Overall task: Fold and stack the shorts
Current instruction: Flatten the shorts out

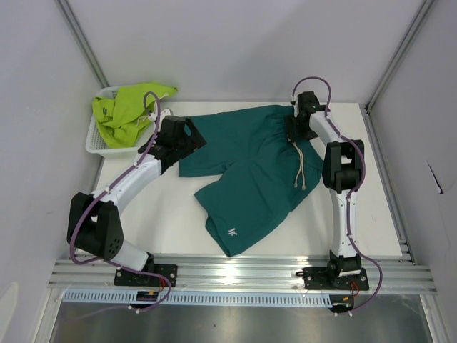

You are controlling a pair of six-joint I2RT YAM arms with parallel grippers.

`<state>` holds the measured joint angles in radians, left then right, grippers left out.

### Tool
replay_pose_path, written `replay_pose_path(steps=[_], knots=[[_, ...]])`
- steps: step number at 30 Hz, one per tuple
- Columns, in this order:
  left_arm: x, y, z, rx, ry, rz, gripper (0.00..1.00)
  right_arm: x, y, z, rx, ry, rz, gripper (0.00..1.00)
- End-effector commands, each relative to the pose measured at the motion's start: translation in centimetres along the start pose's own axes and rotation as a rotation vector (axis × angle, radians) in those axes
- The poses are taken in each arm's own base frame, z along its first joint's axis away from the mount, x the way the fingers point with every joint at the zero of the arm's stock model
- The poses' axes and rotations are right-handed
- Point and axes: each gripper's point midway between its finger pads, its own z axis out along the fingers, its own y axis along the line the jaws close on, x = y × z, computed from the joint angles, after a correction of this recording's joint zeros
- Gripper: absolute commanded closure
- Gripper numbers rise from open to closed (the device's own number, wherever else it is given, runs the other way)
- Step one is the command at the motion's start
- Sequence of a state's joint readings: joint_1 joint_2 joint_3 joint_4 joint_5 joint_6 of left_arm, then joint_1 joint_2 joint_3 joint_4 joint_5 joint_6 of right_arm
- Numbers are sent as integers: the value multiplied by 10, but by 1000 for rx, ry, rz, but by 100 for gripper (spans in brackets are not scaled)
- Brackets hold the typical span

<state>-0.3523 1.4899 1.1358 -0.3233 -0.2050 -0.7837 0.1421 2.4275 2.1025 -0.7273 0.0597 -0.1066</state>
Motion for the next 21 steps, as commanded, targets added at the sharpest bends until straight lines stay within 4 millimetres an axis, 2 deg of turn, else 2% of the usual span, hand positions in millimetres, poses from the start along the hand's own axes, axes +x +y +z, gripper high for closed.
replay_pose_path(steps=[1, 4, 7, 8, 9, 12, 15, 17, 21], knots=[[-15, -17, -6, 49, -39, 15, 1, 34, 14, 13, -43, 117, -13, 32], [-14, -16, -7, 46, -37, 17, 1, 34, 16, 5, -40, 109, -2, 49], [-16, -16, -10, 47, -44, 16, 1, 32, 18, -9, -22, 84, 6, 57], [-16, -15, -10, 47, -46, 15, 1, 25, 19, -20, -16, 58, 5, 58], [-17, -16, -10, 50, -49, 15, 1, 31, 19, -22, -6, 68, 4, 65], [-16, -16, -11, 55, -50, 19, 1, 26, 21, -38, -4, 37, 6, 83], [-16, -16, -11, 54, -49, 22, 1, 23, 22, -46, -9, 22, 8, 95], [-15, -16, -11, 57, -48, 23, 1, 23, 24, -47, -29, 23, 10, 100], [-13, -17, -7, 58, -36, 27, 1, 21, 34, -50, -121, 17, 40, 100]])
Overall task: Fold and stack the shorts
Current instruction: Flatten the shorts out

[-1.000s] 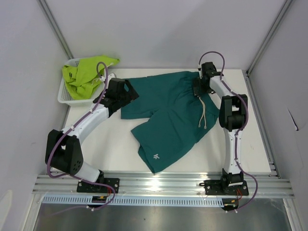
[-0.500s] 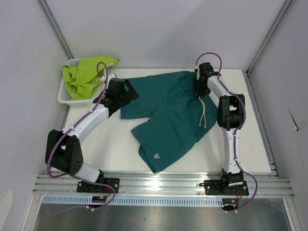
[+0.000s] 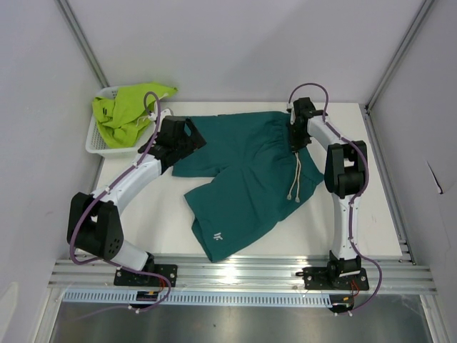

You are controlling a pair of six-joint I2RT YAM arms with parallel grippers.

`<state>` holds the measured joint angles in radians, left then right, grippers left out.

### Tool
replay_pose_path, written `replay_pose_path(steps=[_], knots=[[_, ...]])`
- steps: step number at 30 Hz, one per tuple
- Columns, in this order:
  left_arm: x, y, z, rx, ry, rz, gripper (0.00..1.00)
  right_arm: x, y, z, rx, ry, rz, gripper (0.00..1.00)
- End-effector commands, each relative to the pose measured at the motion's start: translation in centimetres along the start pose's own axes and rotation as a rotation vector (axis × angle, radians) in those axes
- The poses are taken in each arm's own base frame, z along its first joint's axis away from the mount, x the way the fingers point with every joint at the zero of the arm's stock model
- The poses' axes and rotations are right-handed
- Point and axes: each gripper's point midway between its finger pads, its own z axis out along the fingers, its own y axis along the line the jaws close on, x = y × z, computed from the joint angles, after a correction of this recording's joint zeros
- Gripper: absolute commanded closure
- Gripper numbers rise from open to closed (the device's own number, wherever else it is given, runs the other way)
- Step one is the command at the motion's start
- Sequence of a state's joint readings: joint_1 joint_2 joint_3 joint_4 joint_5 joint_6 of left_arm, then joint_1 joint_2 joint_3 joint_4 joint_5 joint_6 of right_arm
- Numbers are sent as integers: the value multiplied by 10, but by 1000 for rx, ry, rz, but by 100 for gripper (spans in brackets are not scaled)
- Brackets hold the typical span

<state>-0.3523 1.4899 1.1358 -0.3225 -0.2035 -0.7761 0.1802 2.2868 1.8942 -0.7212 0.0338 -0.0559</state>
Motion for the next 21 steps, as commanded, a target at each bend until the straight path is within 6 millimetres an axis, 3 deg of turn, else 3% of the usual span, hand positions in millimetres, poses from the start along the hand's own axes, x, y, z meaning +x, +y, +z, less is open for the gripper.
replay_pose_path(steps=[1, 3, 8, 21], knots=[[-13, -17, -7, 58, -36, 19, 1, -13, 8, -25, -99, -48, 38, 100], [-12, -16, -5, 52, -32, 21, 1, -15, 15, -31, -161, -62, 63, 100], [-11, -16, -5, 54, -31, 22, 1, -21, 4, -44, -182, -111, 100, 100], [-12, -17, -6, 56, -33, 25, 1, -29, -41, -65, 47, -182, 183, 100]])
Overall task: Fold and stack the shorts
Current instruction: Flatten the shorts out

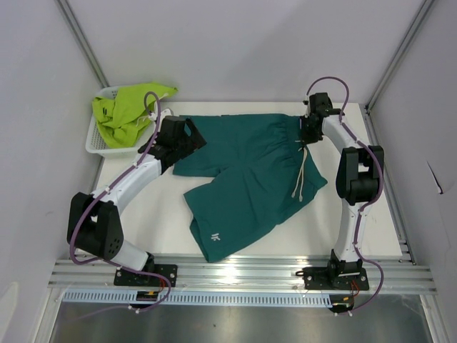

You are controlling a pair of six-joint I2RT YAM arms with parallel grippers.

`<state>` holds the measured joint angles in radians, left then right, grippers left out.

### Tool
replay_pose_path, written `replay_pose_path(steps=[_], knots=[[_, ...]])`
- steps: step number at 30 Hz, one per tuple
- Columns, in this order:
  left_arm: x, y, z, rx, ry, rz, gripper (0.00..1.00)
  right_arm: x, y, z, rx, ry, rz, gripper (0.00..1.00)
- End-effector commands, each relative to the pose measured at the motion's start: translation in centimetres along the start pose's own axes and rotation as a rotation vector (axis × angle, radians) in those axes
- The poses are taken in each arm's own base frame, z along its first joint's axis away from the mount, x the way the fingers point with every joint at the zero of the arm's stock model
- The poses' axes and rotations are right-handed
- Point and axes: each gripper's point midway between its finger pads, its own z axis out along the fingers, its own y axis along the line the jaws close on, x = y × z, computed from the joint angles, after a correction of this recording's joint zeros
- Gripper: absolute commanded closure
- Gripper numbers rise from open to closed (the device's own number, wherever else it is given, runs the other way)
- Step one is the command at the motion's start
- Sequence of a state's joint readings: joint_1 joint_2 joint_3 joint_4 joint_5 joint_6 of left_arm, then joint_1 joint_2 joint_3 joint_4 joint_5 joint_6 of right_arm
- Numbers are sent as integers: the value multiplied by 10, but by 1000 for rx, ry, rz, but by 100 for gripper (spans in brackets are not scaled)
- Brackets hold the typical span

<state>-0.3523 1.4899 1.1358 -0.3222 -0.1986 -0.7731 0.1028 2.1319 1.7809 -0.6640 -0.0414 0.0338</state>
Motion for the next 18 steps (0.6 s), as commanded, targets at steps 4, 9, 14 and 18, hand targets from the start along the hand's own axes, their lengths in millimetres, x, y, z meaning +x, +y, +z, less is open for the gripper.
replay_pose_path(steps=[4, 9, 14, 18], knots=[[-14, -16, -7, 52, -40, 23, 1, -22, -24, -20, 142, -102, 42, 100], [-14, -16, -7, 52, -40, 24, 1, -6, -44, -5, 229, -43, 65, 100], [-14, -16, -6, 51, -39, 29, 1, 6, -61, 11, 278, -6, 94, 100], [-14, -16, -6, 50, -41, 31, 1, 17, -61, 28, 258, 36, 106, 81]])
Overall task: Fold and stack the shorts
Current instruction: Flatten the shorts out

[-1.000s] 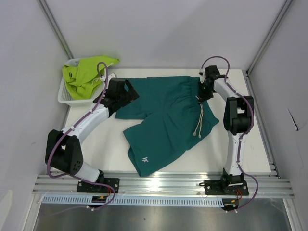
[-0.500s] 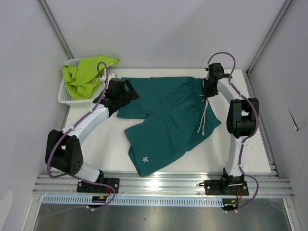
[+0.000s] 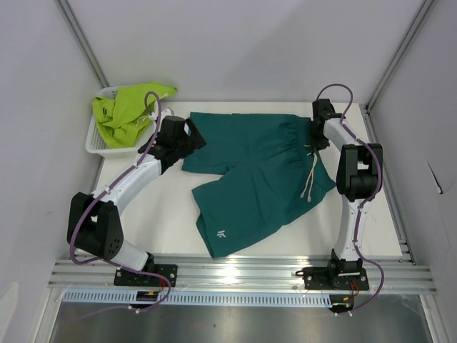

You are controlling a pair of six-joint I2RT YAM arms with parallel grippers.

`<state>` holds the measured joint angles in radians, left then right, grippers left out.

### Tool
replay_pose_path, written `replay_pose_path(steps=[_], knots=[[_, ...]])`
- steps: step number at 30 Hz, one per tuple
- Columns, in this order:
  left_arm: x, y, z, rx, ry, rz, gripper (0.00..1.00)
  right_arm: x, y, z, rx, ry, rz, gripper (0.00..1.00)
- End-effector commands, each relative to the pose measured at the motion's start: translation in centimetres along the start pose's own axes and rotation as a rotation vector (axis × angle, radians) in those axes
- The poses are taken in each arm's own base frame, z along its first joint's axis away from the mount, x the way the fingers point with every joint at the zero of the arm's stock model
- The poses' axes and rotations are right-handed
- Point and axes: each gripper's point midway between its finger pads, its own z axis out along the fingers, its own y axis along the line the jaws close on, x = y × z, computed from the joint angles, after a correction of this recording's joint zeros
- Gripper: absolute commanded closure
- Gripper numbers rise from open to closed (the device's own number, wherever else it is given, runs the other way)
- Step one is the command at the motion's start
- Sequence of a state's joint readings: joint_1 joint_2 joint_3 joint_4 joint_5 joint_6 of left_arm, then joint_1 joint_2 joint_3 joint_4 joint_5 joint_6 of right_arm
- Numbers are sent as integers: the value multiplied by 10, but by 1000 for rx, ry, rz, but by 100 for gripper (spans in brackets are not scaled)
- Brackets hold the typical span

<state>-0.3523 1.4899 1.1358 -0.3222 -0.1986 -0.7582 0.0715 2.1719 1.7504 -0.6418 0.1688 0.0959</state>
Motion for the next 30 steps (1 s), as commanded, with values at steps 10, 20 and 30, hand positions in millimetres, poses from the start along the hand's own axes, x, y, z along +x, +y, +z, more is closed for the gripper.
replay_pose_path(steps=[10, 20, 30], knots=[[-13, -18, -4, 55, -34, 21, 1, 4, -1, 26, -94, 27, 57, 11], [-14, -17, -5, 50, -36, 23, 1, 19, 24, 28, -264, 65, 60, 59], [-15, -17, -8, 53, -38, 27, 1, 24, 41, 15, -357, 80, 78, 96]])
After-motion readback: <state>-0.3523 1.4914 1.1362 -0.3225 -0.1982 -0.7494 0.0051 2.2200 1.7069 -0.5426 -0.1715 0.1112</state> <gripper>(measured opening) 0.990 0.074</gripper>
